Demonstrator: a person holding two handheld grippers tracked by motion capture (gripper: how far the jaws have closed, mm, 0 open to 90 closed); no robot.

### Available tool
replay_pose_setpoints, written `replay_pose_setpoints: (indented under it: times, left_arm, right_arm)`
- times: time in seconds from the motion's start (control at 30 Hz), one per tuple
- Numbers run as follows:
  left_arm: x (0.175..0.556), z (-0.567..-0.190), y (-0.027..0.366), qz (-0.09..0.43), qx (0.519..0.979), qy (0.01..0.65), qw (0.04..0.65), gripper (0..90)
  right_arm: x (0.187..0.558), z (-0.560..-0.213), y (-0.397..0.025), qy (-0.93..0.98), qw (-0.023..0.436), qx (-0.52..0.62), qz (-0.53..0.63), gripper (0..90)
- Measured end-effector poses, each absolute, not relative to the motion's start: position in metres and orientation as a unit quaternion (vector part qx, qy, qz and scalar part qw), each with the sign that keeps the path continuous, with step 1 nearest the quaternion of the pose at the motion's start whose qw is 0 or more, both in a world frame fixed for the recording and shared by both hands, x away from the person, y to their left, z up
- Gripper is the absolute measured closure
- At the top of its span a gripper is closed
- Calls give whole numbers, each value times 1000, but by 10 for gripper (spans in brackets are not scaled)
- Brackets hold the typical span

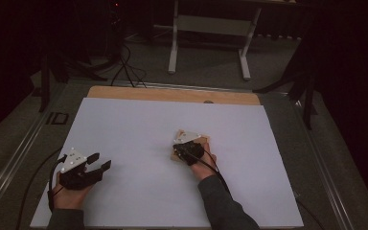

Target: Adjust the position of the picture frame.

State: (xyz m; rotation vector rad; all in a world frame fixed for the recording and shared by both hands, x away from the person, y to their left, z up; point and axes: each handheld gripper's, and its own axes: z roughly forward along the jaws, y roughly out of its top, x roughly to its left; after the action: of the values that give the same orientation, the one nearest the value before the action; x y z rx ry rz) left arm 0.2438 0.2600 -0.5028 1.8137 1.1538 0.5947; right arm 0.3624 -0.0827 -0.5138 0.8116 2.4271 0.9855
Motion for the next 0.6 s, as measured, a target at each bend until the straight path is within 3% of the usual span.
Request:
replay_pose_setpoints:
  times: [0.3,0.6]
  left_arm:
    - [243,-502,261,241,729,464,442,444]
    - [244,-502,260,240,730,464,441,443]
  right_arm:
    - [378,-511,-86,861,210,307,347,898]
    - [401,-498,-131,829,230,369,352,898]
